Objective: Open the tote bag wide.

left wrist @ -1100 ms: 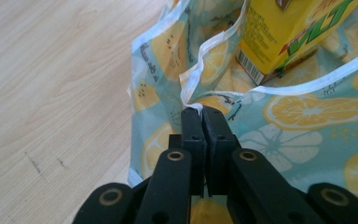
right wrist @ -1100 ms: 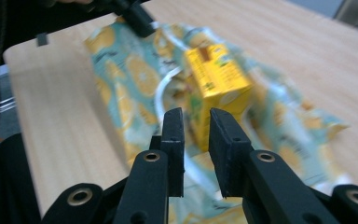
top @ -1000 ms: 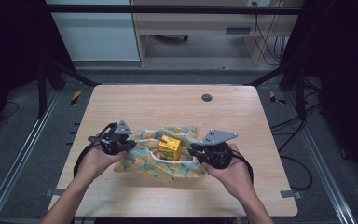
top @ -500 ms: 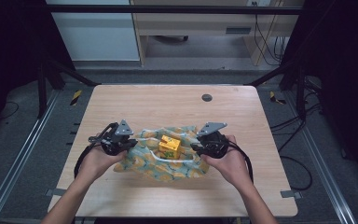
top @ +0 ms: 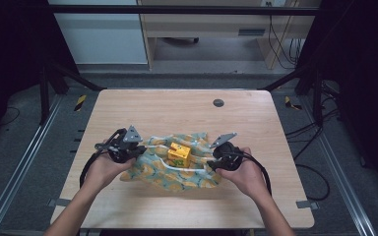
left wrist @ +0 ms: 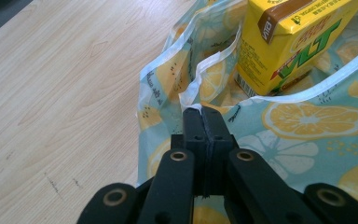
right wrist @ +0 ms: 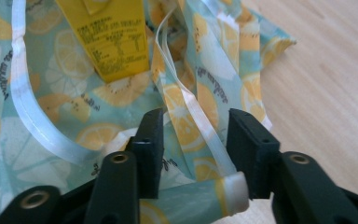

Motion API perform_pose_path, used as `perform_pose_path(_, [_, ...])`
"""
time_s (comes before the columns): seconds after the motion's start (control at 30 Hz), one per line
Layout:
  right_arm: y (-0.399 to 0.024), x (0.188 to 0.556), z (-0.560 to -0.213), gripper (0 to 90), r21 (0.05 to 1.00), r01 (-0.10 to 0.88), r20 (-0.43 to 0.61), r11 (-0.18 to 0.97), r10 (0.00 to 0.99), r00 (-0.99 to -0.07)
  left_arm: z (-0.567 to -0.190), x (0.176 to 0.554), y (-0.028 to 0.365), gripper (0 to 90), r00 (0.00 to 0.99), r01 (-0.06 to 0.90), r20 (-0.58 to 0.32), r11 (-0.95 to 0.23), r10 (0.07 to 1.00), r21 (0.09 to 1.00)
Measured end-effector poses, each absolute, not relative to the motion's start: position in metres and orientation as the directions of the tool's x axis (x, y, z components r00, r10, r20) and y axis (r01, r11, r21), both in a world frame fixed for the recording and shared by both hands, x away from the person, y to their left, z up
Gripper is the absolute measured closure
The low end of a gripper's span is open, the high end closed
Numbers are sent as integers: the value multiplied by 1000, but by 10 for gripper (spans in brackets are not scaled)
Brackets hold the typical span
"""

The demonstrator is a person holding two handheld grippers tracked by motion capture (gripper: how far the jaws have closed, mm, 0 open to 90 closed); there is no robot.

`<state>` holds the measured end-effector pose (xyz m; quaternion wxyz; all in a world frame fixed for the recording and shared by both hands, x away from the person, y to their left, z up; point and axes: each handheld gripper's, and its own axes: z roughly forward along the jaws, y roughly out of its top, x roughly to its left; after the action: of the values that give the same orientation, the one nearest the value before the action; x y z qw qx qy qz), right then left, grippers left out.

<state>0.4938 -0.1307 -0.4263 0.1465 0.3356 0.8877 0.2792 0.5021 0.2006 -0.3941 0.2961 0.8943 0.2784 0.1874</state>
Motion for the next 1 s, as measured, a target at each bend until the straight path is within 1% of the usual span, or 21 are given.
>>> perform_pose_path(0.1, [-133, 492, -429, 645, 589, 524, -59, 615, 679, -731, -394, 502, 202, 900, 774, 388, 168, -666, 611, 637])
perform_pose_path(0.27, [-138, 488, -433, 800, 587, 530, -34, 612, 672, -740, -396, 504, 203, 900, 774, 398, 155, -663, 614, 635])
perform_pose_path(0.33, [-140, 487, -433, 836, 592, 525, -32, 612, 669, -743, -397, 504, 203, 900, 775, 399, 151, -661, 613, 635])
perform_pose_path(0.5, [-143, 488, -429, 858, 620, 521, -19, 586, 676, -737, -397, 504, 202, 900, 777, 400, 150, -664, 611, 632])
perform_pose_path(0.77, [-150, 491, -406, 887, 718, 479, -31, 505, 711, -702, -387, 504, 203, 900, 769, 388, 163, -655, 618, 649])
perform_pose_path(1.0, [-155, 490, -386, 891, 801, 415, -56, 431, 744, -665, -371, 500, 208, 900, 743, 362, 163, -595, 649, 718])
